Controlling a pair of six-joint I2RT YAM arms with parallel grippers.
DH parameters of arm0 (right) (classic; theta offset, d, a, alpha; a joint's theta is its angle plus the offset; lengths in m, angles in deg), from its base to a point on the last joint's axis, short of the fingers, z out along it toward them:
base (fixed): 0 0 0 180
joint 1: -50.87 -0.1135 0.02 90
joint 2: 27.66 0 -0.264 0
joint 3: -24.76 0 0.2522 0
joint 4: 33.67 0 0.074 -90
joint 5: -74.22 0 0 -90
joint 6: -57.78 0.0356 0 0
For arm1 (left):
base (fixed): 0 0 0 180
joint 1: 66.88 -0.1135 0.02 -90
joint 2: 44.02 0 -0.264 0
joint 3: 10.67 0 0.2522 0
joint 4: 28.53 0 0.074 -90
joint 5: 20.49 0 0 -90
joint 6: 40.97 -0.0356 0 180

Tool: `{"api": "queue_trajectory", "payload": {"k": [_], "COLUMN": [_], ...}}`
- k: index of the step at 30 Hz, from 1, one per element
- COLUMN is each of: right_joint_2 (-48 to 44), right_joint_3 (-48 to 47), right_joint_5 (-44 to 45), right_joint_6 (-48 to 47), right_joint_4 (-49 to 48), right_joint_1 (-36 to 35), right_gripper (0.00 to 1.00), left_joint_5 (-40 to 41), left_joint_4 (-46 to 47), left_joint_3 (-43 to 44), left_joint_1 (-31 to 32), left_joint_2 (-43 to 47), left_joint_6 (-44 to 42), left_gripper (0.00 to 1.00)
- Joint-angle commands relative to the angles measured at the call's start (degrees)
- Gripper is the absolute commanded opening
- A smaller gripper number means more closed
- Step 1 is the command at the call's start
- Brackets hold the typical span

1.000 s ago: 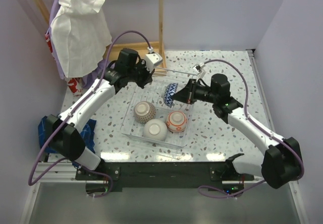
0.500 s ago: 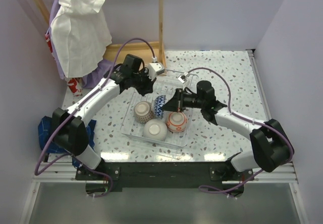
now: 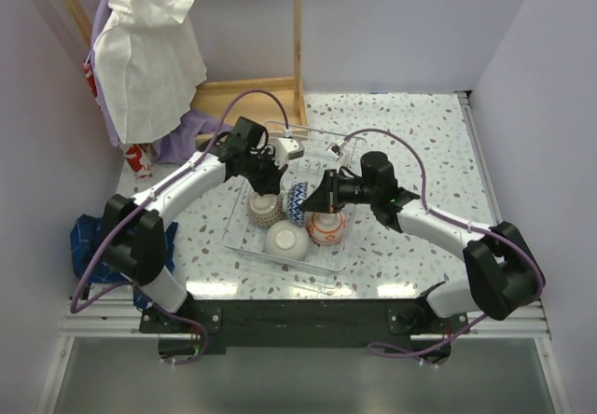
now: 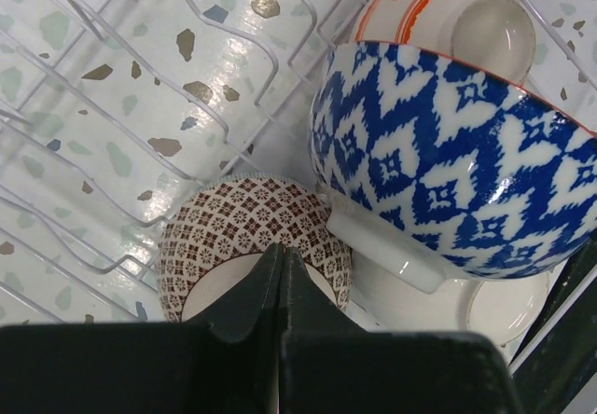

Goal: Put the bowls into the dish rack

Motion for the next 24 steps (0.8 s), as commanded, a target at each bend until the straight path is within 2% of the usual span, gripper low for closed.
{"api": "queue_trajectory", "payload": {"k": [1,13,16,19,21,24], "right_joint_2": [-2.8,-2.3,-3.3,-4.4,-5.3,-8.6], "right_joint_3": [-1.3,-2.1,-1.7,-3.1,-5.0,-6.7], "right_joint_5": [-2.2,-2.0,-1.7,-1.2,0.8,4.4], "right_joint_6": [-3.6,-8.7,-10.2,-13.4,-17.8,-23.2], "right_joint_4": [3.1,10.5,11.9,17.1,24.5,32.2], "right_joint_1": [-0.2,-0.1,-0.1,0.0,-0.1,0.0], "right_gripper": [0.0,0.01,0.04,0.15,0.29,0.39], "left_joint_5": [-4.0,-7.2,-7.0,-6.9,-7.0,-7.4], "left_joint_4": [0.5,1.6,3.8,3.9,3.7,4.0], "left_joint_3": [-1.4,-4.6,-5.3,-4.6,-4.3,-3.9], "left_joint_1": [-0.1,6.0,7.9,8.6,8.7,9.1], "left_joint_2": [3.6,5.9,5.9,5.3,5.0,4.6], "left_joint_6": [-1.5,-0.3,0.4,0.5,0.4,0.5], "left_gripper": [0.0,0.0,0.0,0.0,0.0,0.0]}}
